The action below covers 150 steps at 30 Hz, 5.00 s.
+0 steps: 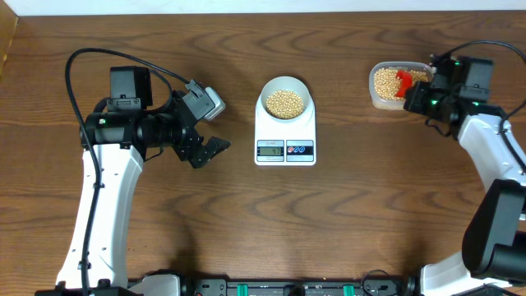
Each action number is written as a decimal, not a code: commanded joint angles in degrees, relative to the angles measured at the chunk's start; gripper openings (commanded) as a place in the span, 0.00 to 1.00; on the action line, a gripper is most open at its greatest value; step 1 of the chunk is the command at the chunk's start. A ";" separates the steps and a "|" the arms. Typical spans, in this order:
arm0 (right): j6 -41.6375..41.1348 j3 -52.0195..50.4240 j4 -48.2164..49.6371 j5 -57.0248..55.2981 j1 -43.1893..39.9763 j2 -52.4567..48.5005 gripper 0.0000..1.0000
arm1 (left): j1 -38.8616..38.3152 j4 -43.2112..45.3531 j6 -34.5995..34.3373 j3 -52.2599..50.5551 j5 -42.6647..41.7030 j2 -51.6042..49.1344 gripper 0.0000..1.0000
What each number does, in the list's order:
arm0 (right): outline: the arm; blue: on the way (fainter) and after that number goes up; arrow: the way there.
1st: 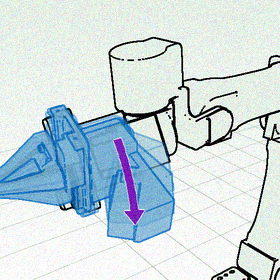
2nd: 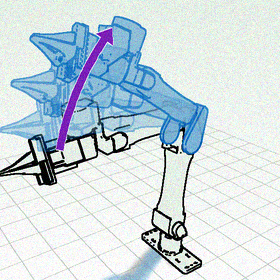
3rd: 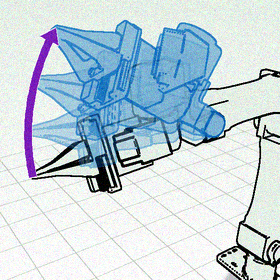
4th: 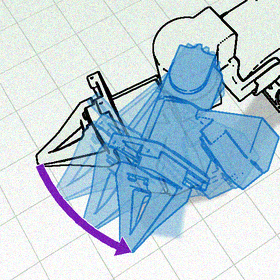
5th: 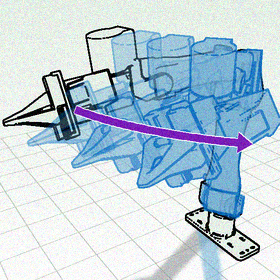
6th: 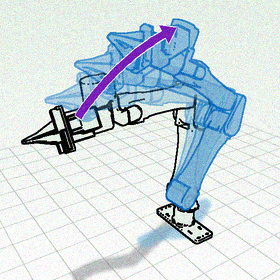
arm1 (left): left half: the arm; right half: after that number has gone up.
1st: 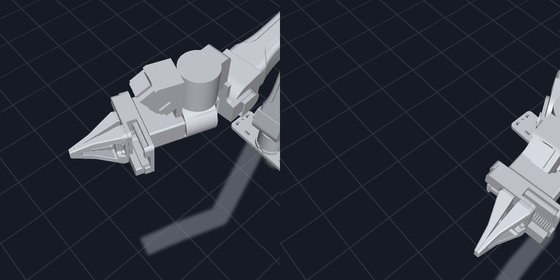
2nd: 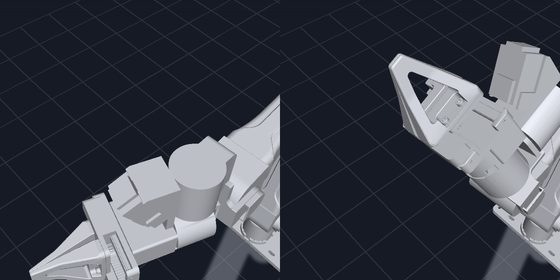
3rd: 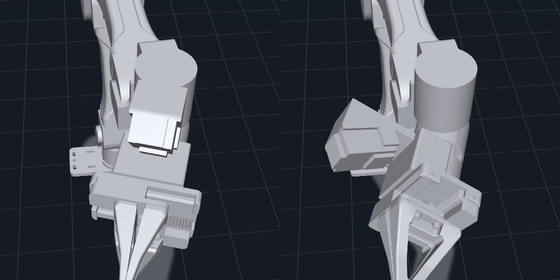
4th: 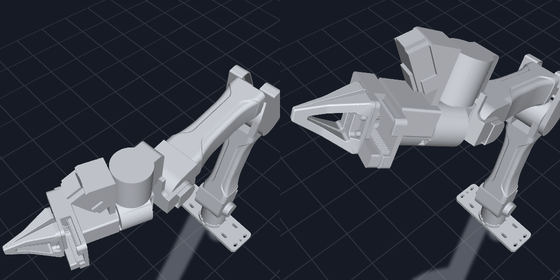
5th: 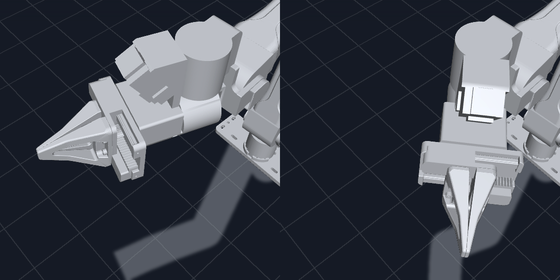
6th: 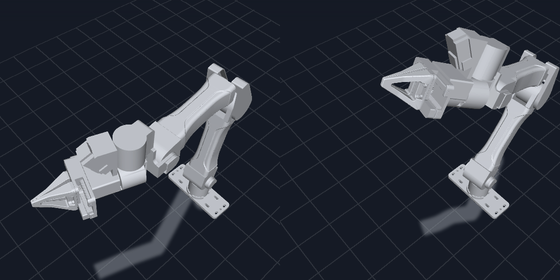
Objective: Scoop item into bowl and weigh 50g on scale
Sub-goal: 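Dip the red scoop into the soybeans and scoop with the right gripper, then lift the filled scoop and carry it over the white bowl, then tilt the red scoop with the right gripper to pour soybeans into bowl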
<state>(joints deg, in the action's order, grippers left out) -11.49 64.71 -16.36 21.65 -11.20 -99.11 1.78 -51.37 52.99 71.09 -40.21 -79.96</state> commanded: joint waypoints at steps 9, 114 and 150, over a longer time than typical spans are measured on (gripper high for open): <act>-4.79 0.11 2.86 19.04 -8.92 -0.87 0.01 | 0.02 -0.20 0.98 1.03 -0.66 0.57 0.98; 20.06 0.09 17.22 26.75 21.00 -1.29 0.01 | 0.02 0.00 0.98 1.03 -0.50 0.57 0.98; 18.80 0.09 17.25 26.77 20.94 -1.29 0.01 | 0.02 -0.02 0.98 1.03 -0.52 0.57 0.98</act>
<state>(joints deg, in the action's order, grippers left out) 7.77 64.71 0.73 47.99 9.96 -99.96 1.76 -51.20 52.99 71.09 -40.18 -79.99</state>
